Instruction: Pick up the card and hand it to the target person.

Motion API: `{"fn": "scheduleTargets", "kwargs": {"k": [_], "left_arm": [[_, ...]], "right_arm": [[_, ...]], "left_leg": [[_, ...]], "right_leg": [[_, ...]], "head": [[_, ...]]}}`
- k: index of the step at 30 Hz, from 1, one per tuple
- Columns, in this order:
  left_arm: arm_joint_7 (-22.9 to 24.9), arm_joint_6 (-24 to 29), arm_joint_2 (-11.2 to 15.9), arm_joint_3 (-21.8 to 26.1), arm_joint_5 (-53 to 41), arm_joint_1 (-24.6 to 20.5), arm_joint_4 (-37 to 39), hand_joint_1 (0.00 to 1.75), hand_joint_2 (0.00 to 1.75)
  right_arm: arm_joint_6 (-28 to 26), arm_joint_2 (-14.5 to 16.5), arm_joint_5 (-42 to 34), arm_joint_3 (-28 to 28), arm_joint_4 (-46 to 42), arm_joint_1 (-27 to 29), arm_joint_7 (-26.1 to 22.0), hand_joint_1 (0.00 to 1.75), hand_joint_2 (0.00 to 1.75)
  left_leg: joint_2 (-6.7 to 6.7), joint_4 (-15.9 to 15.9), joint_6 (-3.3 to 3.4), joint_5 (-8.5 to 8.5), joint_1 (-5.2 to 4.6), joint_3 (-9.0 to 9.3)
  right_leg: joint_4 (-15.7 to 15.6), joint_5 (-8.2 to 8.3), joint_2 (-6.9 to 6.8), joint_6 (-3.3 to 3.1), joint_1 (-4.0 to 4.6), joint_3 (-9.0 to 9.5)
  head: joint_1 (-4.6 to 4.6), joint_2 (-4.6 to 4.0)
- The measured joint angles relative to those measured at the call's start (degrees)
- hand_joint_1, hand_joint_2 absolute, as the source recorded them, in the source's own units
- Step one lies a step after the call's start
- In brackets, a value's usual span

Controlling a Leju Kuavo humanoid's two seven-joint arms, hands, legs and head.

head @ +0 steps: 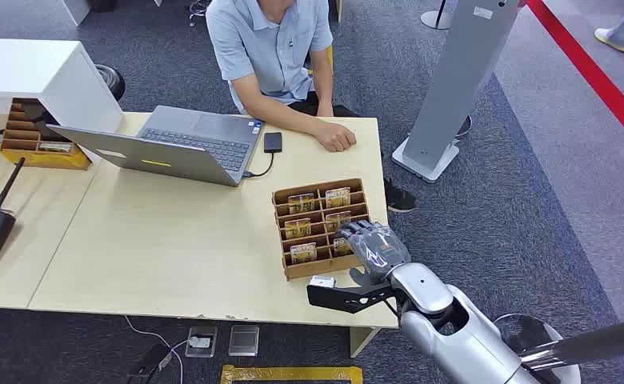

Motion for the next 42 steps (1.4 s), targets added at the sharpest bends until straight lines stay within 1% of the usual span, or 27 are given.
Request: {"fn": "scheduleTargets", "kwargs": {"k": [4, 12, 17, 29, 34, 37, 38, 41, 42], "left_arm": [[0.11, 0.00, 0.00, 0.00, -0.08, -0.01, 0.00, 0.00, 0.00], [0.27, -0.11, 0.00, 0.01, -0.39, -0.04, 0.00, 0.00, 0.00], [0.28, -0.23, 0.00, 0.21, -0.48, -0.07, 0.00, 0.00, 0.00], [0.28, -0.24, 0.00, 0.58, -0.56, -0.15, 0.00, 0.00, 0.00], [0.30, -0.24, 0.00, 0.59, -0.56, -0.16, 0.00, 0.00, 0.00], [0.30, -0.24, 0.00, 0.59, -0.56, -0.16, 0.00, 0.00, 0.00], [0.30, -0.24, 0.00, 0.59, -0.56, -0.16, 0.00, 0.00, 0.00], [0.31, -0.24, 0.00, 0.59, -0.56, -0.16, 0.00, 0.00, 0.00], [0.30, -0.24, 0.00, 0.59, -0.56, -0.16, 0.00, 0.00, 0.00]], "right_arm": [[-0.09, 0.00, -0.10, 0.02, 0.03, -0.03, 0.11, 0.52, 1.75], [-0.26, 0.00, -0.70, -0.01, 0.25, -0.16, 0.52, 0.61, 1.75], [-0.57, 0.00, -0.95, -0.02, 1.02, -0.36, 0.52, 0.54, 1.75], [-0.85, 0.00, -1.47, -0.05, 2.41, -0.54, 0.48, 0.58, 1.75], [-0.93, 0.00, -1.49, -0.10, 2.52, -0.58, 0.48, 0.72, 1.75], [-1.10, 0.00, -1.49, -0.15, 2.59, -0.77, 0.48, 0.78, 1.75], [-1.13, 0.00, -1.49, -0.17, 2.62, -0.85, 0.48, 0.83, 1.75], [-1.19, 0.01, -1.49, -0.20, 2.68, -1.06, 0.46, 1.23, 1.75], [-1.22, 0.02, -1.49, -0.21, 2.68, -1.14, 0.46, 1.31, 1.75]], "left_leg": [[0.00, 0.00, 0.00, 0.00, 0.00, 0.00], [0.00, 0.00, 0.00, 0.00, 0.00, 0.00], [0.00, 0.00, 0.00, 0.00, 0.00, 0.00], [0.00, 0.00, 0.00, 0.00, 0.00, 0.00], [0.00, 0.00, 0.00, 0.00, 0.00, 0.00], [0.00, 0.00, 0.00, 0.00, 0.00, 0.00], [0.00, 0.00, 0.00, 0.00, 0.00, 0.00], [0.00, 0.00, 0.00, 0.00, 0.00, 0.00], [0.00, 0.00, 0.00, 0.00, 0.00, 0.00]], "right_leg": [[0.00, 0.00, 0.00, 0.00, 0.00, 0.00], [0.00, 0.00, 0.00, 0.00, 0.00, 0.00], [0.00, 0.00, 0.00, 0.00, 0.00, 0.00], [0.00, 0.00, 0.00, 0.00, 0.00, 0.00], [0.00, 0.00, 0.00, 0.00, 0.00, 0.00], [0.00, 0.00, 0.00, 0.00, 0.00, 0.01], [0.00, 0.00, 0.00, 0.00, 0.00, 0.01], [0.00, 0.00, 0.00, 0.00, 0.00, 0.01], [0.00, 0.00, 0.00, 0.00, 0.00, 0.01]], "head": [[0.00, 0.00], [0.00, 0.00], [0.00, 0.00], [0.00, 0.01], [0.00, 0.00], [-0.01, 0.01], [-0.01, 0.00], [0.00, 0.00], [0.00, 0.00]]}}
